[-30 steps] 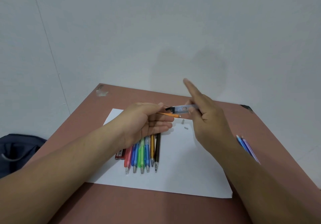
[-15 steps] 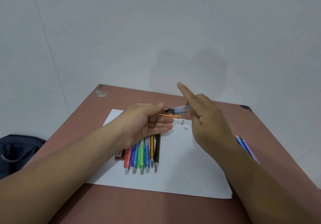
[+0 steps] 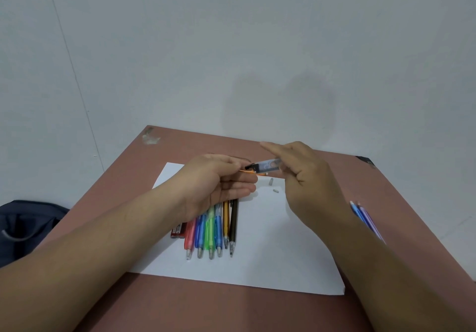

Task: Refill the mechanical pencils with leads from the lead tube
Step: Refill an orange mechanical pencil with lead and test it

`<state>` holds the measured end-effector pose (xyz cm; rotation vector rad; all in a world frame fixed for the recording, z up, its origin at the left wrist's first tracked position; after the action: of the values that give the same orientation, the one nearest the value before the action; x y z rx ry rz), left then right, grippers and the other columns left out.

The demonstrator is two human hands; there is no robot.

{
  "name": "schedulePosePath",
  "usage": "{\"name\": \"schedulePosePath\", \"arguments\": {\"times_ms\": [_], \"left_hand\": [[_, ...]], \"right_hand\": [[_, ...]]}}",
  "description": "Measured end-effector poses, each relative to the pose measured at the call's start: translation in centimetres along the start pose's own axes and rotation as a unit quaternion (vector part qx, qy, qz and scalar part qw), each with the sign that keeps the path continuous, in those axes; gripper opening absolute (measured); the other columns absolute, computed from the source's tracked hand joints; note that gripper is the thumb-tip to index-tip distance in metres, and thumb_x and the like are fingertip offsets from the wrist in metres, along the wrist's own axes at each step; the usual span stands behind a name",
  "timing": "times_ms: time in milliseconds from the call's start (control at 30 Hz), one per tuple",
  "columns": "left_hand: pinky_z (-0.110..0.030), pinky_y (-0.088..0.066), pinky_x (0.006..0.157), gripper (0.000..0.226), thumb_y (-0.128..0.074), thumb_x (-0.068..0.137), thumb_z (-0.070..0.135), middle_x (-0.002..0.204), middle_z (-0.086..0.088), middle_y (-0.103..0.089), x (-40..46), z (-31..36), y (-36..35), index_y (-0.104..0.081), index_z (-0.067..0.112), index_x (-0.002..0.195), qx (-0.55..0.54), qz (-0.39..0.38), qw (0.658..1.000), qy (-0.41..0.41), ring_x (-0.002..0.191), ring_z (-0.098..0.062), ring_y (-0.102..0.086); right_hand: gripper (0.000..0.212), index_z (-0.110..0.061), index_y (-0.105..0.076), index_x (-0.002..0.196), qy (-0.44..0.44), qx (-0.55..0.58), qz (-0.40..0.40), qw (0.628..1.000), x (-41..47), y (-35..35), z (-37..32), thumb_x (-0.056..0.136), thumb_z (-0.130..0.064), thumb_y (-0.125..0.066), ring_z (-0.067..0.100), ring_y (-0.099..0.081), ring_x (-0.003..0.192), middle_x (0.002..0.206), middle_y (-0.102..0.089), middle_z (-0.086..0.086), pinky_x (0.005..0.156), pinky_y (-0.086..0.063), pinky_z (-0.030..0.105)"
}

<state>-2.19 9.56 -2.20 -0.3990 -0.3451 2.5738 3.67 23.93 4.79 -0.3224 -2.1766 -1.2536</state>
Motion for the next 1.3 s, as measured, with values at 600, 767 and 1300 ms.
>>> {"name": "schedulePosePath", "arguments": {"times_ms": [600,767,1300], "left_hand": [[-0.031,-0.061,0.084,0.011,-0.070,0.091,0.010,0.098,-0.019,-0.076,0.4,0.0,0.3,-0.069,-0.001,0.095,0.066,0.030,0.997,-0.039,0.084,-0.022,-0.073],[-0.031,-0.059,0.084,0.013,-0.067,0.094,0.011,0.095,-0.015,-0.077,0.4,0.3,0.6,-0.070,0.000,0.098,0.083,0.043,0.994,-0.049,0.087,-0.022,-0.074],[-0.048,-0.060,0.086,0.016,-0.055,0.102,0.015,0.085,-0.004,-0.076,-0.4,3.2,1.5,-0.065,0.013,0.090,0.261,0.114,0.945,-0.164,0.080,-0.023,-0.073]], "right_hand": [[0.051,-0.025,-0.061,0.137,-0.020,0.032,0.008,0.999,0.1,0.4,0.0,0.098,0.006,-0.049,-0.003,-0.052,0.097,0.104,-0.057,-0.010,0.081,-0.039,0.005],[0.047,-0.025,-0.062,0.136,-0.039,0.044,0.019,0.998,0.1,0.7,0.4,0.100,0.003,-0.050,-0.003,-0.053,0.099,0.103,-0.058,-0.013,0.082,-0.039,0.005],[0.047,-0.040,-0.069,0.121,-0.199,0.201,0.056,0.958,-0.5,1.0,3.0,0.100,-0.001,-0.054,-0.001,-0.059,0.100,0.105,-0.064,-0.016,0.081,-0.043,0.005]]}}
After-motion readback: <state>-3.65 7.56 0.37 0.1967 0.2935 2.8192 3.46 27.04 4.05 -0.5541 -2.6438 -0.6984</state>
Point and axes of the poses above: each hand's wrist, its own x-axis towards the middle knuckle, its own y-axis out of the back of the hand, z = x × y, the point moved 9 cm from there along x, towards the middle knuckle
